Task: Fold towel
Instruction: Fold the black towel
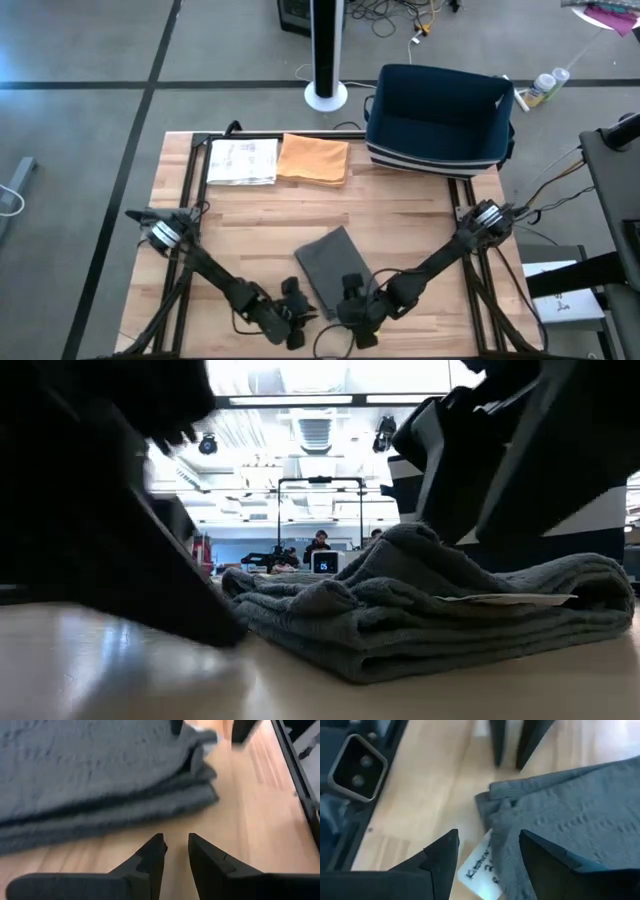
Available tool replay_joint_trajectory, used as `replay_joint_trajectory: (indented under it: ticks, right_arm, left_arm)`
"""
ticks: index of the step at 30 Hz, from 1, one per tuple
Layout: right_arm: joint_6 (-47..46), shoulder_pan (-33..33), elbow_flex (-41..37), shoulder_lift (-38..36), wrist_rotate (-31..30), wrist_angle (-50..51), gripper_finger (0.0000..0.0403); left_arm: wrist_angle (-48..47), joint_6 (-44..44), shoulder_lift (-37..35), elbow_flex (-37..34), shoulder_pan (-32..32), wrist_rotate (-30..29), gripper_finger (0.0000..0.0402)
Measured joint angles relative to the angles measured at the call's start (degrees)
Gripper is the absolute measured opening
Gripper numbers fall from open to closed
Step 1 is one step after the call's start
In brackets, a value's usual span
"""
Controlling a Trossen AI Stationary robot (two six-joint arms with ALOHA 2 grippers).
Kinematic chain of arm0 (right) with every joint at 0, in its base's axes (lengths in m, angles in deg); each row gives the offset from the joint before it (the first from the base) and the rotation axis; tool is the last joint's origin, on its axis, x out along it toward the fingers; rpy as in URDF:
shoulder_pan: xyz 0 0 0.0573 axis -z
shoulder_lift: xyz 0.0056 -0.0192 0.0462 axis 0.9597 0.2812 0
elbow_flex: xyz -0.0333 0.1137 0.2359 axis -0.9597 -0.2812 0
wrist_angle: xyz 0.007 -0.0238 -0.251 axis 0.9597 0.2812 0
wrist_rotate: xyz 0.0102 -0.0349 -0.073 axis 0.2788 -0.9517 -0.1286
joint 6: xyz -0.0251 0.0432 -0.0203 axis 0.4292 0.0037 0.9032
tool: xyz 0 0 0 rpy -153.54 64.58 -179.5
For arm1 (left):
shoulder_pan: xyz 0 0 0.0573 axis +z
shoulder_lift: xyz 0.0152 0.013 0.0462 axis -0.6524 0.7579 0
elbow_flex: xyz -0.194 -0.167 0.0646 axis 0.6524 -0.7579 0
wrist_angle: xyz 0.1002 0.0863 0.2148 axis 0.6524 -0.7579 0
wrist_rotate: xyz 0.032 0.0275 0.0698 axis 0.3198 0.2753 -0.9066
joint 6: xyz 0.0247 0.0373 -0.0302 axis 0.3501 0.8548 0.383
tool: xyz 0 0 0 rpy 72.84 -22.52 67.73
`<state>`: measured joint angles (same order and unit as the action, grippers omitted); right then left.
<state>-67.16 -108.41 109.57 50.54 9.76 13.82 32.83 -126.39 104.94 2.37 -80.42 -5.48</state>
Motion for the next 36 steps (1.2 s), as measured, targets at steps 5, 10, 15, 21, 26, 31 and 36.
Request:
replay_joint_trajectory:
  ticks: [5,10,15,21,26,31,36]
  right_arm:
    - [-4.5,0.3,0.0,2.3,-5.5,-1.3,0.0202]
    - [-4.9,0.1,0.0,2.6,-3.2,-1.9,0.0195]
    - [-3.0,-1.0,0.5,2.6,-1.9,-2.1,0.0202]
    - [-4.1,-0.8,0.4,3.6,-5.9,-1.4,0.0214]
    - [-4.1,-0.7,0.7,3.4,-6.5,-2.1,0.0208]
    - [-4.0,-0.6,0.9,3.4,-6.4,-2.7,0.0174]
    - [-4.5,-0.1,0.9,3.4,-6.4,-3.5,0.0109]
  left_arm:
    - [0.2,2.4,2.4,3.1,1.6,3.0,0.0085]
    - [-0.1,3.3,1.8,2.4,1.6,3.9,0.0097]
    - [0.3,3.2,1.8,1.8,1.8,3.9,0.0107]
    - [0.5,3.2,1.8,1.9,2.1,4.1,0.0106]
    - [0.9,3.6,1.8,1.8,2.2,4.0,0.0096]
    - [1.3,4.1,1.8,1.8,2.2,3.8,0.0087]
    - [1.3,4.3,1.8,1.7,2.3,3.8,0.0084]
